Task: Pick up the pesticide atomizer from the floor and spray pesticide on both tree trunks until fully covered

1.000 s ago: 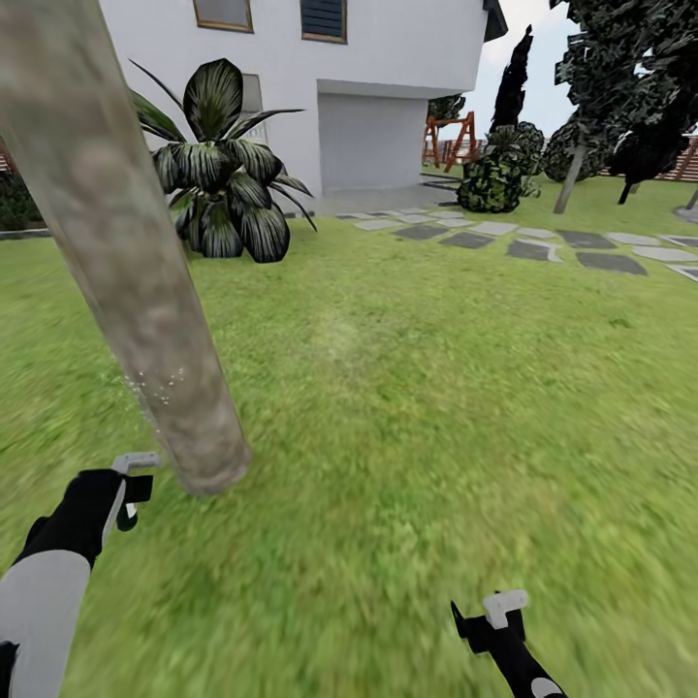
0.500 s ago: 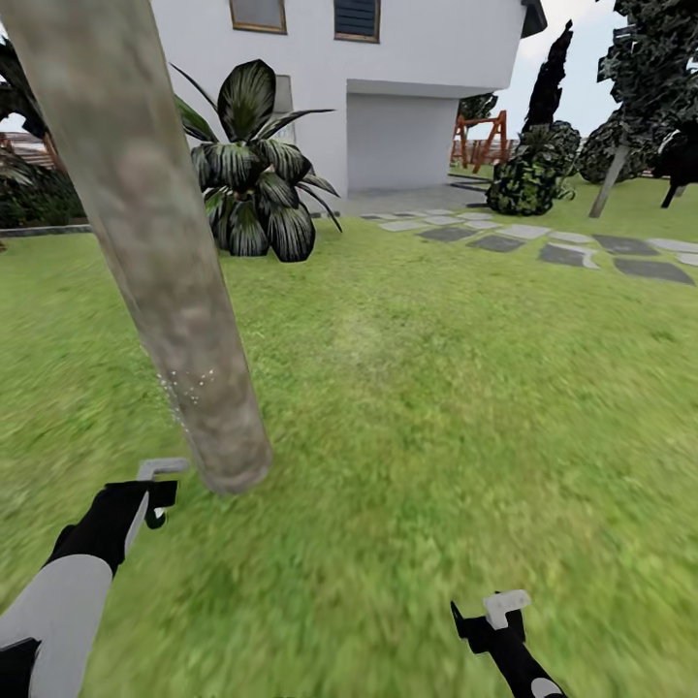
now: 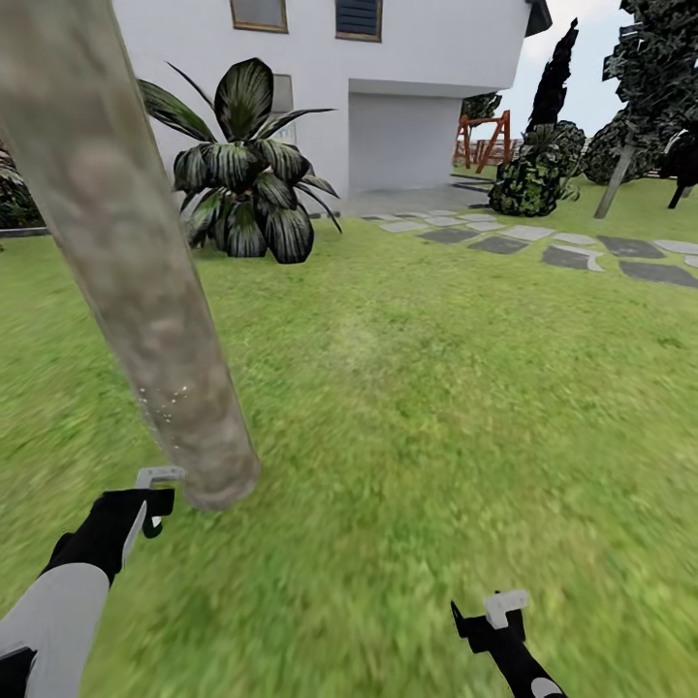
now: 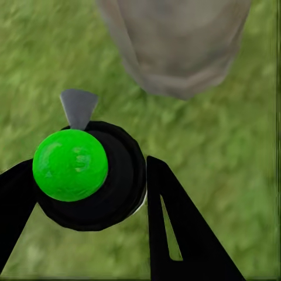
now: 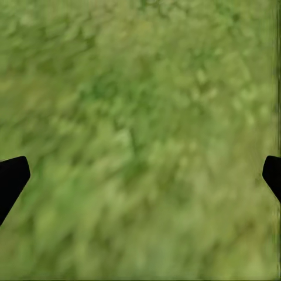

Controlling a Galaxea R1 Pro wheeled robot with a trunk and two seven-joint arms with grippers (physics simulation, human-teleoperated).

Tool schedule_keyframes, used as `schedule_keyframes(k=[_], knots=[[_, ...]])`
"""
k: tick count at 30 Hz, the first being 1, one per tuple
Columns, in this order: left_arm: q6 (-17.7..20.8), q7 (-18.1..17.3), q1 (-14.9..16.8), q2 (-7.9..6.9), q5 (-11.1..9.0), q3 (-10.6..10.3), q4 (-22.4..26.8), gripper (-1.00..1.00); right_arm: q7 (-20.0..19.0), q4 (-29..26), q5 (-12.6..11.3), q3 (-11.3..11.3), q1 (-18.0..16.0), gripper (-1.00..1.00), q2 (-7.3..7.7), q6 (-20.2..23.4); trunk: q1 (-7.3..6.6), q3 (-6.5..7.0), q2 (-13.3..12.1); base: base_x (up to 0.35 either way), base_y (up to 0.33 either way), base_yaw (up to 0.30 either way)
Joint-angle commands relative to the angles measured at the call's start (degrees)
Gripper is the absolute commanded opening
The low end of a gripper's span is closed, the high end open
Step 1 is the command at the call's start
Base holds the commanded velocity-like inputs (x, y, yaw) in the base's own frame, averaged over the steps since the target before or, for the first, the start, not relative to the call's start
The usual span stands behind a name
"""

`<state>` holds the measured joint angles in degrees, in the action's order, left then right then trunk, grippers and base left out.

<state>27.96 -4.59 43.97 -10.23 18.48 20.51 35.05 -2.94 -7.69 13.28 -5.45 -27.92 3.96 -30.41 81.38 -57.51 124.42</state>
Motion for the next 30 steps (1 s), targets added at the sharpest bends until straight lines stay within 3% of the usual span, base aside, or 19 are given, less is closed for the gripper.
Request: schedule_keyframes(k=[1, 4, 9, 30], knots=[[0.26, -0.5, -0.08, 0.04, 0.59, 0.26, 0.16, -1.0, -0.31, 0.04, 0.34, -0.48, -0.03, 1.0, -0.01, -0.18, 0.0, -0.05, 0.02, 0.027, -0.263, 0.0], [0.26, -0.51, -0.19, -0.03, 0.51, 0.41, 0.0, -1.0, -0.36, 0.04, 0.34, -0.44, -0.03, 1.0, -0.01, -0.18, 0.0, -0.05, 0.02, 0.005, -0.271, 0.0], [0.16, -0.57, -0.2, -0.06, 0.45, 3.03, -0.07, -1.0, -0.33, 0.13, 0.34, -0.44, -0.03, 1.0, -0.01, -0.18, 0.0, -0.05, 0.02, 0.11, -0.242, 0.02], [0.08, -0.59, -0.2, 0.43, 0.25, 3.22, 0.57, -1.0, -0.4, 0.13, 0.36, -0.44, -0.03, 1.0, -0.1, -0.13, 0.0, -0.05, 0.02, 0.148, -0.238, 0.26]])
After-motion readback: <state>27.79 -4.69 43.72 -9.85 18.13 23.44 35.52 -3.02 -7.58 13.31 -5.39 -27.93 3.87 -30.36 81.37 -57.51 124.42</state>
